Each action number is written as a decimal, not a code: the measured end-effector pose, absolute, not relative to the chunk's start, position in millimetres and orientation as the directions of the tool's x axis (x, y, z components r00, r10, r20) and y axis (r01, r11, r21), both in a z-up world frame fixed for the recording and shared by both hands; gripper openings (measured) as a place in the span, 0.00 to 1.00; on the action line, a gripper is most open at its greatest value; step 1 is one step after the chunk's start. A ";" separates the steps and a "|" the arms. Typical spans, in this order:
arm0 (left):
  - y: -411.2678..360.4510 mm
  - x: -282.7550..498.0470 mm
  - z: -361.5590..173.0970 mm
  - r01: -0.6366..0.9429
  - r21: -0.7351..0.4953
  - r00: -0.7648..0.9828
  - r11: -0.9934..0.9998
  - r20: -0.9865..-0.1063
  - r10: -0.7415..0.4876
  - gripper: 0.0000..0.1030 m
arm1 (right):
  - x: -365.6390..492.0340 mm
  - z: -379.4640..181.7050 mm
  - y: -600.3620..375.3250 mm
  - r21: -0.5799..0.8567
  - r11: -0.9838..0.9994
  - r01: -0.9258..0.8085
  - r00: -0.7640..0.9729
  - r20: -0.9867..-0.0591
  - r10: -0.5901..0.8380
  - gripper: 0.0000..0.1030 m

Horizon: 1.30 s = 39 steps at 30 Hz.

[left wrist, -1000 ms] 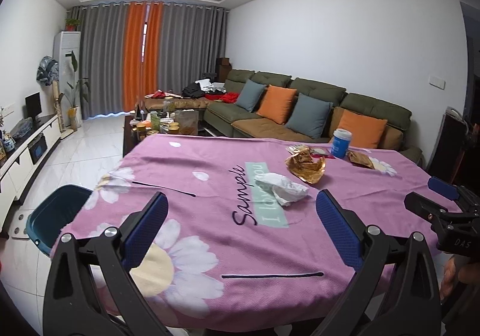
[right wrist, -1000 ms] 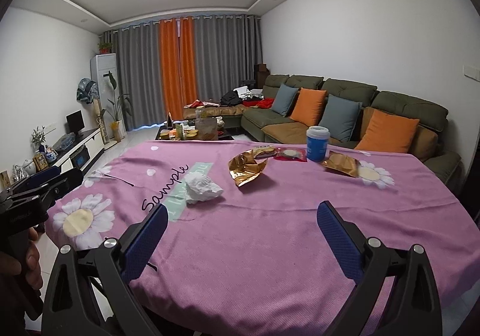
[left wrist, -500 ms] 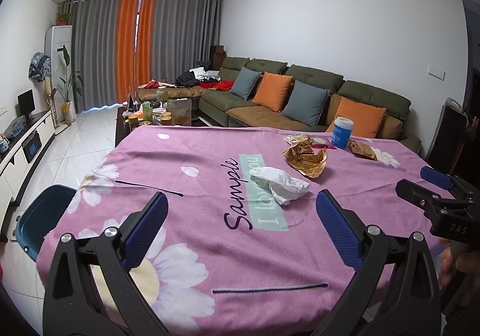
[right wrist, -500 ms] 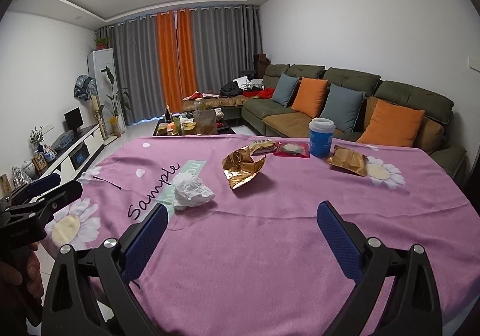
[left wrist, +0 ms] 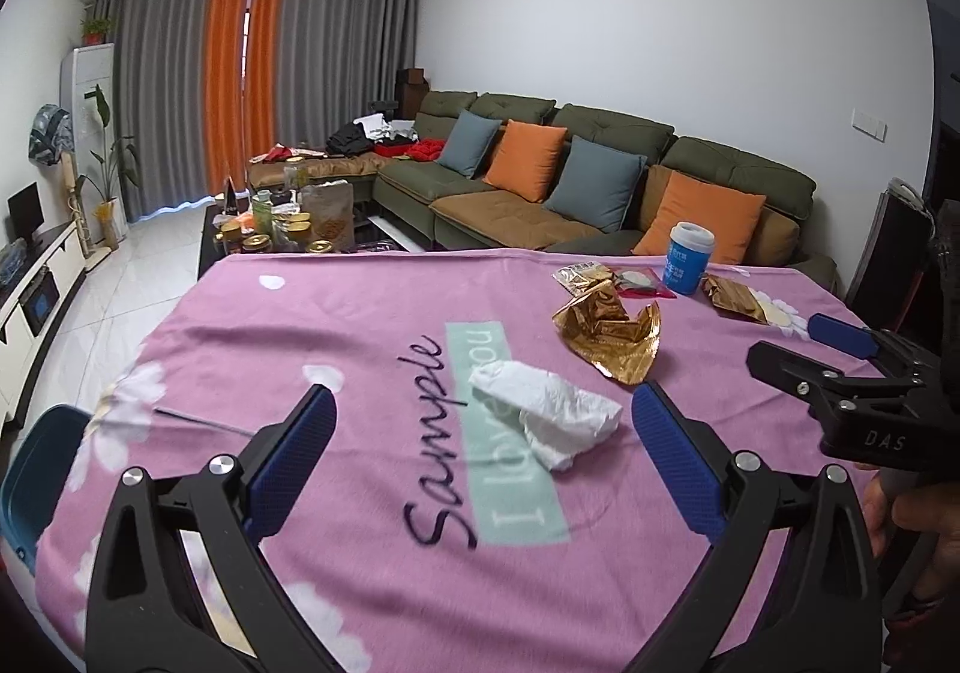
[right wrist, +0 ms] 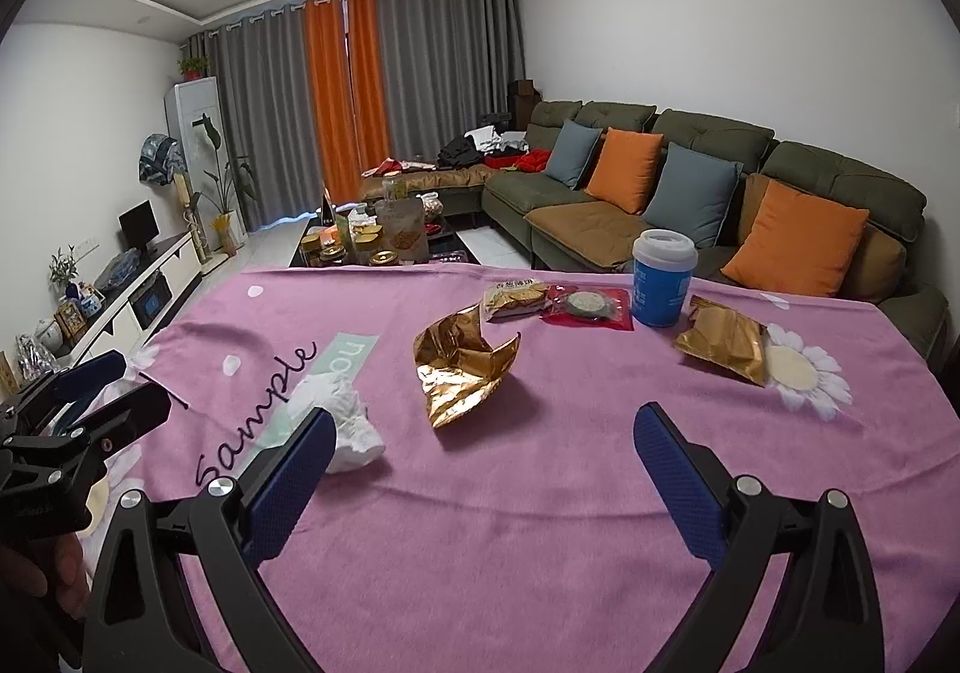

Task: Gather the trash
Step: 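Move both tools back over the table toward the tissue and gold wrapper, then grasp the white tissue with the left tool while the right tool grasps the gold wrapper, then carry the tissue and gold wrapper over the teal bin with both tools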

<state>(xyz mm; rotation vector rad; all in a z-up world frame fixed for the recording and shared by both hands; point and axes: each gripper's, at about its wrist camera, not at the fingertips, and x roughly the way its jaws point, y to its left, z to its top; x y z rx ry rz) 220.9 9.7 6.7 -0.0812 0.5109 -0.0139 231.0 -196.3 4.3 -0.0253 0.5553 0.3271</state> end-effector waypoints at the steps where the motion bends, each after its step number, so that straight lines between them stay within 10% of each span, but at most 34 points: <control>1: 8.9 228.9 4.9 -0.005 -0.083 0.866 0.997 -0.499 -0.038 0.94 | 240.1 2.7 -194.0 0.063 0.946 -0.317 0.791 -0.533 0.300 0.93; 18: -6.1 345.4 -46.5 0.009 -0.154 0.692 0.988 -0.713 -0.117 0.94 | 348.2 -33.2 -173.0 0.106 0.920 -0.377 0.653 -0.674 0.346 0.92; 26: -21.1 365.1 -67.3 0.028 -0.158 0.636 0.987 -0.759 -0.139 0.62 | 372.3 -53.0 -161.3 0.158 0.899 -0.409 0.568 -0.726 0.387 0.73; 31: -24.9 366.2 -69.1 0.047 -0.178 0.636 0.983 -0.754 -0.166 0.26 | 375.4 -60.7 -157.8 0.182 0.890 -0.419 0.535 -0.742 0.404 0.43; 34: -22.2 364.1 -68.2 0.060 -0.209 0.641 0.976 -0.742 -0.198 0.18 | 374.9 -62.2 -157.4 0.198 0.884 -0.424 0.526 -0.741 0.418 0.17; 39: -12.0 353.9 -61.6 0.062 -0.244 0.662 0.968 -0.715 -0.223 0.14 | 367.1 -57.0 -155.1 0.205 0.879 -0.431 0.538 -0.724 0.433 0.15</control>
